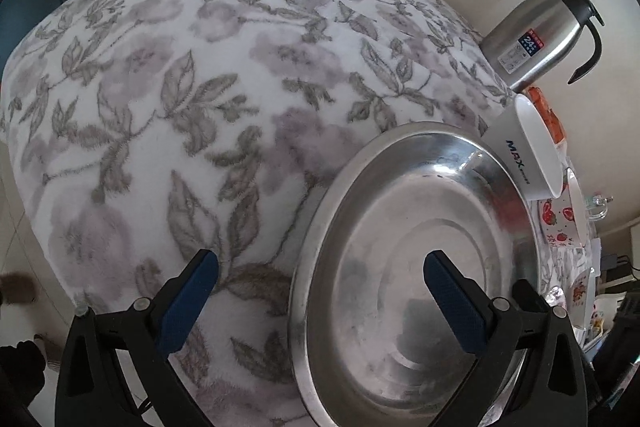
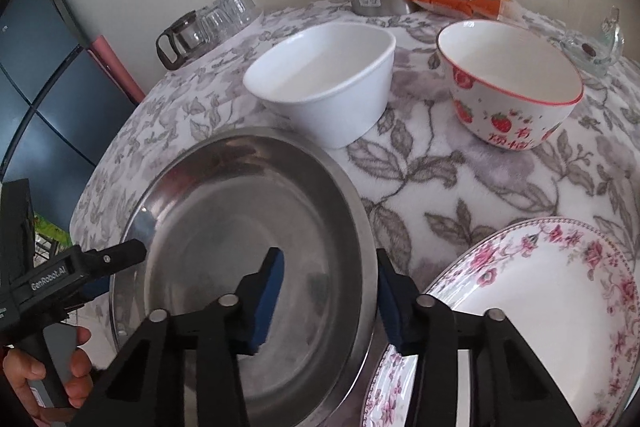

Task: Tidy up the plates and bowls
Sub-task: 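Move both tools to the stainless steel tray rim and close on it, then lift the steel tray off the table with both tools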

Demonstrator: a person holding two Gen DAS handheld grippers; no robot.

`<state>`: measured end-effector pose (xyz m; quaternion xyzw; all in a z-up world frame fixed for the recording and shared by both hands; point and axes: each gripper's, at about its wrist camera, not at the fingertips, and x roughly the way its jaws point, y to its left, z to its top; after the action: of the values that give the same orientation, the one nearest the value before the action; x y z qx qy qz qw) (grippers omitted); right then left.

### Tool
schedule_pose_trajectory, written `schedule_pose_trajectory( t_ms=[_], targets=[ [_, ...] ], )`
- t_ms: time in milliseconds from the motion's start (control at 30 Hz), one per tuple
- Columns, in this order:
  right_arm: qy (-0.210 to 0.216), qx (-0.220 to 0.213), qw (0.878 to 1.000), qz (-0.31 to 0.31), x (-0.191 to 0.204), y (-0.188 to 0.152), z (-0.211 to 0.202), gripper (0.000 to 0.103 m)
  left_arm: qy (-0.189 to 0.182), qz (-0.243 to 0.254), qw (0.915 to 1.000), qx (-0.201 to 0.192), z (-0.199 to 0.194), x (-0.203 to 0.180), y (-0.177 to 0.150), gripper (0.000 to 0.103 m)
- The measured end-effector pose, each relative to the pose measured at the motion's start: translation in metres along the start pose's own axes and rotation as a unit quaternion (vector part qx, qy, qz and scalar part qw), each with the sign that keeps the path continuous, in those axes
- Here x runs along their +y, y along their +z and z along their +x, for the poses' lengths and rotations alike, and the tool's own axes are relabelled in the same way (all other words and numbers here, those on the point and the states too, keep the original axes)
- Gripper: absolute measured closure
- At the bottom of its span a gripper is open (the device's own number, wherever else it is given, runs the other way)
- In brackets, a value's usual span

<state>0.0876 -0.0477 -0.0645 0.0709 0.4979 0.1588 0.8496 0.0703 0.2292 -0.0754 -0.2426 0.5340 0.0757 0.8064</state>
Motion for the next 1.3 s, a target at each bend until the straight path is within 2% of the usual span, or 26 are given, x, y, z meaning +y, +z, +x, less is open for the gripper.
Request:
schedule_pose_trajectory(
  t_ms=[100, 200, 300, 367, 500, 567, 667, 1300],
  targets=[
    [0.001, 0.000, 1.000, 0.006, -0.002, 0.000, 0.000, 0.064, -0.008, 0.003, 1.0000, 0.001, -0.002, -0.001, 0.000, 0.011],
    [0.007, 0.000, 1.000, 0.020, -0.008, -0.001, -0.002, 0.070, -0.016, 0.003, 0.9998, 0.007, -0.001, -0.002, 0.000, 0.026],
    [0.013, 0.001, 1.000, 0.025, -0.010, -0.002, -0.004, 0.070, -0.018, 0.003, 0.9998, 0.007, -0.002, -0.003, 0.000, 0.038],
    [0.012, 0.000, 1.000, 0.024, -0.008, -0.002, -0.005, 0.071, -0.025, 0.003, 0.9997, 0.008, -0.003, -0.003, -0.001, 0.051],
    [0.015, 0.000, 0.999, 0.034, -0.009, -0.004, -0.008, 0.072, -0.016, 0.006, 0.9998, 0.009, -0.005, -0.003, -0.003, 0.057],
    [0.020, 0.000, 0.999, 0.038, -0.011, -0.006, -0.011, 0.073, -0.015, 0.000, 0.9998, 0.009, -0.006, 0.000, -0.003, 0.063],
    [0.021, 0.001, 0.999, 0.040, -0.010, -0.008, -0.016, 0.074, -0.017, -0.003, 0.9998, 0.006, -0.011, 0.003, -0.005, 0.066],
    [0.022, -0.039, 0.999, 0.023, -0.007, -0.022, -0.077, 0.076, -0.024, 0.017, 0.9991, -0.032, -0.061, -0.019, -0.017, 0.066]
  ],
)
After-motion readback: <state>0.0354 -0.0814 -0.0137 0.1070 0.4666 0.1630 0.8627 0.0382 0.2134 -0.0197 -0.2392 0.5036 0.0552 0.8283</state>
